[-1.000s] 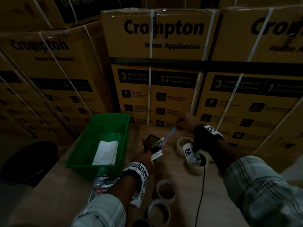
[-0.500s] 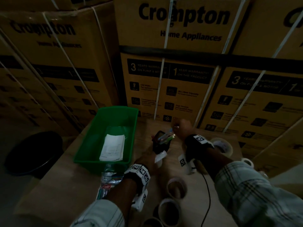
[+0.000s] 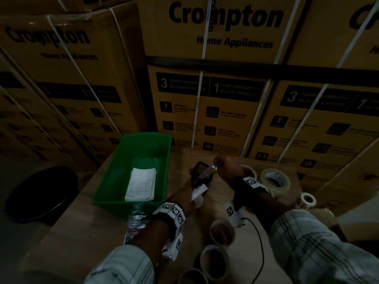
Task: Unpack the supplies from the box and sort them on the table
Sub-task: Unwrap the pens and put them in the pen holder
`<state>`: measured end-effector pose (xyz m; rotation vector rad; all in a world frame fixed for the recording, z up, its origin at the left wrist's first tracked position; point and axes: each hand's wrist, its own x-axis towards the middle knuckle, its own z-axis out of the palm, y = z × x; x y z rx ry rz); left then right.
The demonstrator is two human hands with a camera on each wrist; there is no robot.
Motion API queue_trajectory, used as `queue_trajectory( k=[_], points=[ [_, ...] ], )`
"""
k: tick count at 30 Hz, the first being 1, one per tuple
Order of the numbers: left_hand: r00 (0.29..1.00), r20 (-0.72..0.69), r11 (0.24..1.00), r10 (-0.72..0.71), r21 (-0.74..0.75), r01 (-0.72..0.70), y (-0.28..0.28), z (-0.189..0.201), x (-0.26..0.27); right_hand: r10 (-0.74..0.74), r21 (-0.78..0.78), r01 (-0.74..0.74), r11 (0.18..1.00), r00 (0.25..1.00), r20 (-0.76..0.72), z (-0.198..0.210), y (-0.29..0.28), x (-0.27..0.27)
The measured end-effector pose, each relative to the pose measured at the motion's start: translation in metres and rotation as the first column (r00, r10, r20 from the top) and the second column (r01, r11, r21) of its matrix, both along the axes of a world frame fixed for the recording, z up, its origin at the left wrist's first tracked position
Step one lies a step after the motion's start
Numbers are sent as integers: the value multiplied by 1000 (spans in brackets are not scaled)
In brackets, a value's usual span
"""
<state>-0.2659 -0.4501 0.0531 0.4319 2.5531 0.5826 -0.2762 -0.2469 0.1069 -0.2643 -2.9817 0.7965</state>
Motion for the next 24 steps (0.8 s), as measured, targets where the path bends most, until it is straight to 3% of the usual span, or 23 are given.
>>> queue_trajectory(
  k=[4, 10, 15, 19, 24],
  points=[
    [994, -77, 997, 75, 11, -74, 10, 4, 9, 97, -130, -91, 987, 994, 45, -2, 1, 24],
    [983, -123, 991, 134, 12, -133, 19, 0, 32, 95, -414, -54, 908, 992, 80, -17, -12, 55],
    [978, -127, 986, 163, -14, -166, 17, 0, 52, 130, -381, -129, 915, 991, -24, -49, -14, 60],
    [977, -89, 981, 195, 28, -193, 4, -3, 60, 168, -485, -200, 851, 980, -110, -54, -33, 73],
    [971, -59, 971, 233, 60, -229, -16, -20, 63, 313, -509, -308, 804, 946, -78, -49, -58, 87]
  ],
)
